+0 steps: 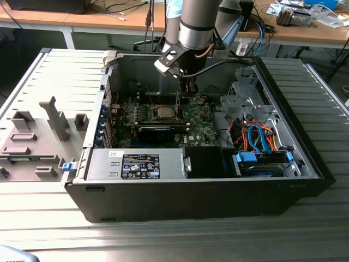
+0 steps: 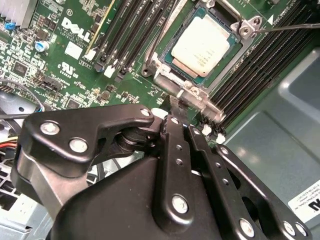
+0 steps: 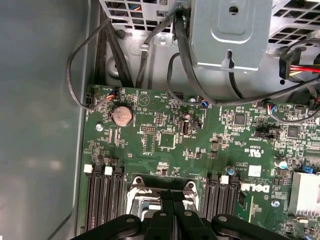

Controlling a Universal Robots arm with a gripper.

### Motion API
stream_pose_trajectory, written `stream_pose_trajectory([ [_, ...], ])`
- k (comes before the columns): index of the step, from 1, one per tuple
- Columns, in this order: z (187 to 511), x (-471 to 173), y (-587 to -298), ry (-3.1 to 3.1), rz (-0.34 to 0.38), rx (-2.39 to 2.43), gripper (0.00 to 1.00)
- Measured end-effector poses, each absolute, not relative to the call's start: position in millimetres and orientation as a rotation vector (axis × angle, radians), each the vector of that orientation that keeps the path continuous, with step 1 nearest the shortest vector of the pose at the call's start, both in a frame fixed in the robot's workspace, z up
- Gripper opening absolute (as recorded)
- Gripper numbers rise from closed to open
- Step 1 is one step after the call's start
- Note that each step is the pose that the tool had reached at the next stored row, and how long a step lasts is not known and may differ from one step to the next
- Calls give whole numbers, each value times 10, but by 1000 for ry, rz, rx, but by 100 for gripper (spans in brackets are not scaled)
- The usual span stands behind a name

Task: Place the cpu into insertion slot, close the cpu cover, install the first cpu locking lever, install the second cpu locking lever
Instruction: 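Close the cpu cover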

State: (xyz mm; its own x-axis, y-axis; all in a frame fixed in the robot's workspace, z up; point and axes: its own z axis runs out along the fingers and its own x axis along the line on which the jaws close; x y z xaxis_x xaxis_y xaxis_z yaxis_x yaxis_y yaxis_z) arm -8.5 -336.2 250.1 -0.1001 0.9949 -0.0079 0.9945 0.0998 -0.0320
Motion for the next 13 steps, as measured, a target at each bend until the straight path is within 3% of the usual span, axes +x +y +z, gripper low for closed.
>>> stream_pose_trajectory([
  [13,2480,-202,-3362,-2318,46,-2097,11],
])
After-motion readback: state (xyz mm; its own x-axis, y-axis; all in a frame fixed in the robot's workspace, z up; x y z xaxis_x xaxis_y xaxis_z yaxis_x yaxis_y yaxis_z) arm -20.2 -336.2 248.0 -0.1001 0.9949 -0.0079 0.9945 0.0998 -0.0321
